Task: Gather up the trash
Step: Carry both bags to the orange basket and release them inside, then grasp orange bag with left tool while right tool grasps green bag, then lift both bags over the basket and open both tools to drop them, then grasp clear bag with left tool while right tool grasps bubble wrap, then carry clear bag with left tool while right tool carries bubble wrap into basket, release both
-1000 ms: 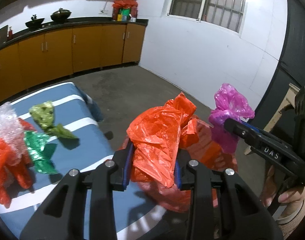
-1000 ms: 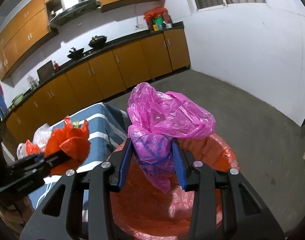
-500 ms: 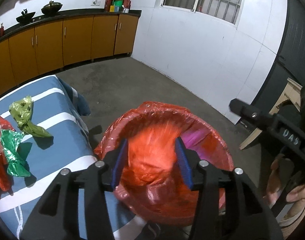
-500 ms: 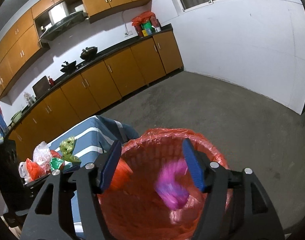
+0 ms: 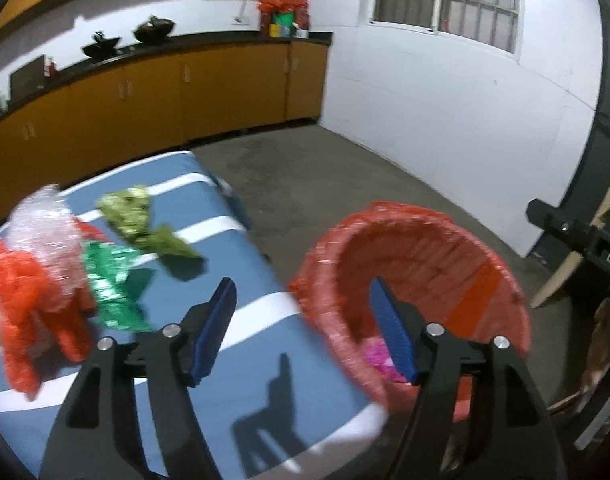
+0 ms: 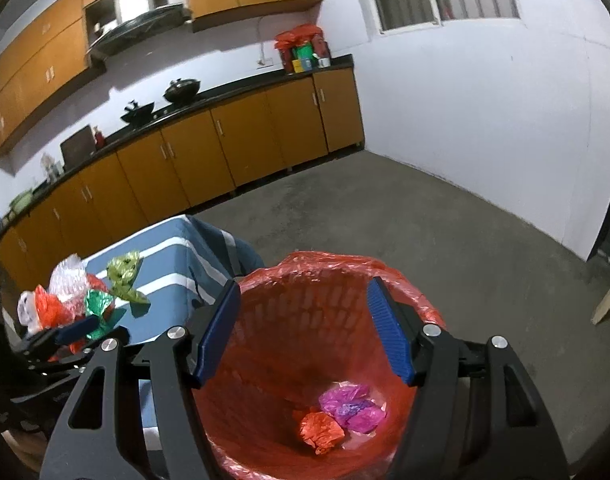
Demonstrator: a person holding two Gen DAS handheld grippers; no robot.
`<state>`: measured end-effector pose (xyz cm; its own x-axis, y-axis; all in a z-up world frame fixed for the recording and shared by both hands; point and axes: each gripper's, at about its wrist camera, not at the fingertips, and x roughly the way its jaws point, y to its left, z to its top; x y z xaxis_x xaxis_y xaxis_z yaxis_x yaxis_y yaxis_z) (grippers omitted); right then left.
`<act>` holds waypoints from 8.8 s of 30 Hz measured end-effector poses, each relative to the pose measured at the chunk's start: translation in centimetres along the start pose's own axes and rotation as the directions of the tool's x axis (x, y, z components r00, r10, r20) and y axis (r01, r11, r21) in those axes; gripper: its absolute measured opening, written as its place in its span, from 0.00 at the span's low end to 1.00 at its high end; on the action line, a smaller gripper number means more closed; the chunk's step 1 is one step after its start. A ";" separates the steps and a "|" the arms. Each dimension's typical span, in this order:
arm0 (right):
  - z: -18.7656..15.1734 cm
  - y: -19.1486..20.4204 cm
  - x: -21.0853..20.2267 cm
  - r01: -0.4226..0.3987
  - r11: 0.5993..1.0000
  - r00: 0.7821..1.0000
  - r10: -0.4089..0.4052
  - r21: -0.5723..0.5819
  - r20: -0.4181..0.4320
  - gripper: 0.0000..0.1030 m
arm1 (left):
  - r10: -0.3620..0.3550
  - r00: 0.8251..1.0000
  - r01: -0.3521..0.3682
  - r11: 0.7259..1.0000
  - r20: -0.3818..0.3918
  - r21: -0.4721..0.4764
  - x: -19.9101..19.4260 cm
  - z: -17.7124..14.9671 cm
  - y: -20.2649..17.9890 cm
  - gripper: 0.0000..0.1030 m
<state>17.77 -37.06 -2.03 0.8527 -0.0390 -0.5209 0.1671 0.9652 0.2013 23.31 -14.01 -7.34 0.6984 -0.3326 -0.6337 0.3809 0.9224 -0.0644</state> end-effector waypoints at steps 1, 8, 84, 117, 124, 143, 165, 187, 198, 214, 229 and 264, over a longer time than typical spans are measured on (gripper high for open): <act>0.0 0.3 0.1 -0.003 1.000 1.000 0.003 -0.008 -0.001 0.64 | 0.018 1.000 -0.018 1.000 0.002 -0.004 -0.3 -0.2 0.6 0.67; -0.1 4.2 0.8 -0.075 0.995 0.997 0.073 -0.059 -0.030 0.64 | 0.139 0.990 -0.137 0.988 0.020 -0.073 -3.1 -1.6 6.0 0.67; -5.8 22.7 10.9 -0.412 0.901 0.857 0.332 -0.138 -0.393 0.30 | 0.294 0.956 -0.292 0.935 -0.024 -0.201 -3.6 -5.5 22.7 0.33; -3.4 15.4 2.6 -0.302 0.945 0.938 0.272 -0.126 -0.215 0.30 | 0.135 0.983 -0.117 0.983 0.124 -0.142 -9.0 -3.3 14.1 0.33; -2.8 12.0 1.7 -0.249 0.963 0.956 0.227 -0.103 -0.185 0.30 | 0.068 0.989 -0.054 0.993 0.130 -0.107 -8.3 -2.4 11.5 0.33; -1.6 2.2 -0.2 -0.087 0.996 0.989 0.086 -0.002 -0.119 0.30 | -0.182 0.979 0.183 0.983 0.097 -0.006 -4.1 0.4 1.8 0.33; -0.7 -4.1 0.0 -0.020 0.990 0.995 0.033 0.138 -0.091 0.45 | -0.300 0.954 0.300 0.954 -0.007 0.005 2.2 1.6 -3.8 0.48; -0.2 4.4 0.7 -0.092 0.994 0.992 0.086 -0.060 -0.096 0.45 | 0.137 0.987 -0.132 0.990 0.088 -0.058 -5.6 -2.7 8.8 0.63; -0.8 13.2 3.1 -0.243 0.962 0.964 0.226 -0.125 -0.137 0.45 | 0.443 0.894 -0.422 0.881 0.062 -0.216 -12.6 -7.7 22.3 0.68; -2.2 22.8 6.3 -0.330 0.924 0.937 0.295 -0.191 -0.188 0.45 | 0.428 0.891 -0.454 0.828 -0.152 -0.327 -9.8 -12.8 30.0 0.67; -2.8 27.9 11.0 -0.414 0.889 0.892 0.354 -0.195 -0.282 0.45 | 0.386 0.914 -0.404 0.833 -0.128 -0.377 -10.0 -12.8 31.7 0.16; -2.2 34.5 8.9 -0.473 0.814 0.878 0.404 -0.337 -0.256 0.09 | 0.400 0.916 -0.351 0.816 0.010 -0.459 -14.7 -10.8 32.1 0.16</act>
<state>30.02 -3.51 -1.56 0.6897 0.4217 -0.5886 -0.4339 0.8915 0.1302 18.73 22.65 -8.42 0.7986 0.0625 -0.5986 -0.2129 0.9596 -0.1838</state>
